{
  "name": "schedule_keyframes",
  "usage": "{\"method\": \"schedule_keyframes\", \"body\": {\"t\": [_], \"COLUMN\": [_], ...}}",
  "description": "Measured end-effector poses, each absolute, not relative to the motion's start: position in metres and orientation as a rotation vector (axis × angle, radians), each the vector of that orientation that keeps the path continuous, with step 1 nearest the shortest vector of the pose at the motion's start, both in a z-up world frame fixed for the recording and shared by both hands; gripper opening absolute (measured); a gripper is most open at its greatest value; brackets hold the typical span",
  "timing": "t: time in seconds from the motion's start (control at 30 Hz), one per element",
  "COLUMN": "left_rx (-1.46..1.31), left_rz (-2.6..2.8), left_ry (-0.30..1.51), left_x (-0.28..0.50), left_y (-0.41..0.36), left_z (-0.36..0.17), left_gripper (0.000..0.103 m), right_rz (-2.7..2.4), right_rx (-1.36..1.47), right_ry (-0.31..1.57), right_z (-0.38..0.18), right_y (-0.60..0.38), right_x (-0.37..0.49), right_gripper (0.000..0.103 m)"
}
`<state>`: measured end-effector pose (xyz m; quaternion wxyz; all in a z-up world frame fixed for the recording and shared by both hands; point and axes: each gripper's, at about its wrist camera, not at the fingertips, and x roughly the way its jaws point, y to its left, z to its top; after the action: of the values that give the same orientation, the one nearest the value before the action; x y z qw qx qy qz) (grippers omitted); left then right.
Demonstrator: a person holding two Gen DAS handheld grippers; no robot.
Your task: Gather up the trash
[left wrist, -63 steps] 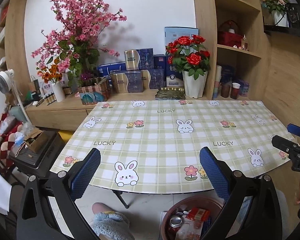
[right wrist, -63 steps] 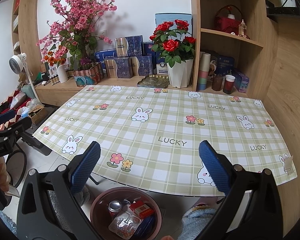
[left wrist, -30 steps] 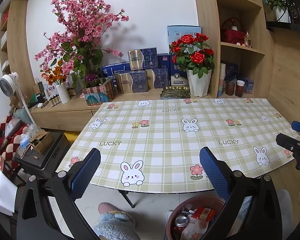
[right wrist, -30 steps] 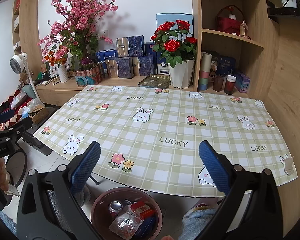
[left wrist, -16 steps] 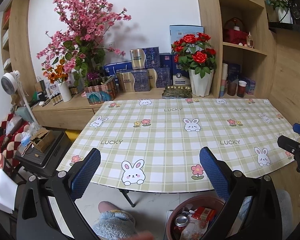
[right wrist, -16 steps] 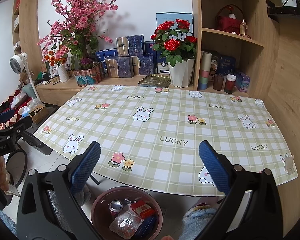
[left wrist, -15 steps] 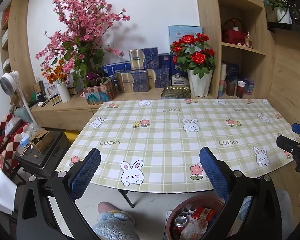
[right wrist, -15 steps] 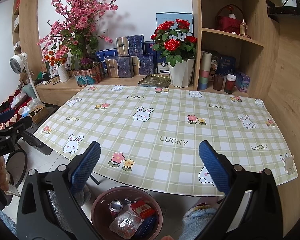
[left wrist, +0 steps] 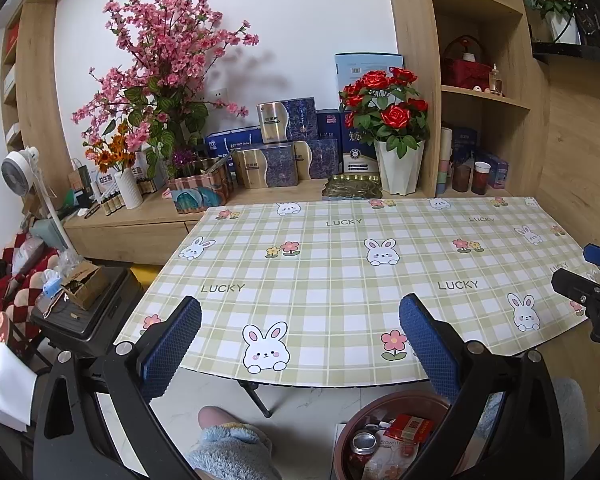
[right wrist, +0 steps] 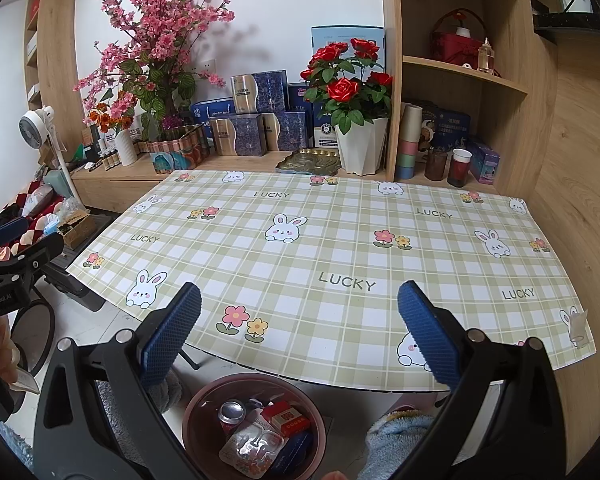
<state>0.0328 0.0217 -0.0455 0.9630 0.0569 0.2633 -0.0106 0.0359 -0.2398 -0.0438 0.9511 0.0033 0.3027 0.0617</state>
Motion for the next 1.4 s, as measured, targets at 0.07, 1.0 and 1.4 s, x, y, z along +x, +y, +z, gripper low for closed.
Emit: {"method": "schedule_keyframes", "body": {"t": [0.07,1.0,1.4], "left_rx": [0.116,0.12,0.123], "left_rz": [-0.022,-0.027,-0.023], "left_ry": [0.533,0.531,0.532], "left_x": [0.033,0.031,0.031], "left_y": [0.022,0.019,0.018], "left_z": [-0.045,-0.046,-0.045], "left_gripper": [0.097,0.097,0.097], "right_rz": [0.125,0.139,0.125], "right_rx": [0.006,-0.019,0.007], "right_ry": [0.615,0.599,0.593], "right_z": [-0.044,-0.047,-0.045], "right_y": [-0.239,-0.235,-0.234], "right_x": [0.036,0.031,0.032], "right_gripper": [0.097,0.097,0.097]}}
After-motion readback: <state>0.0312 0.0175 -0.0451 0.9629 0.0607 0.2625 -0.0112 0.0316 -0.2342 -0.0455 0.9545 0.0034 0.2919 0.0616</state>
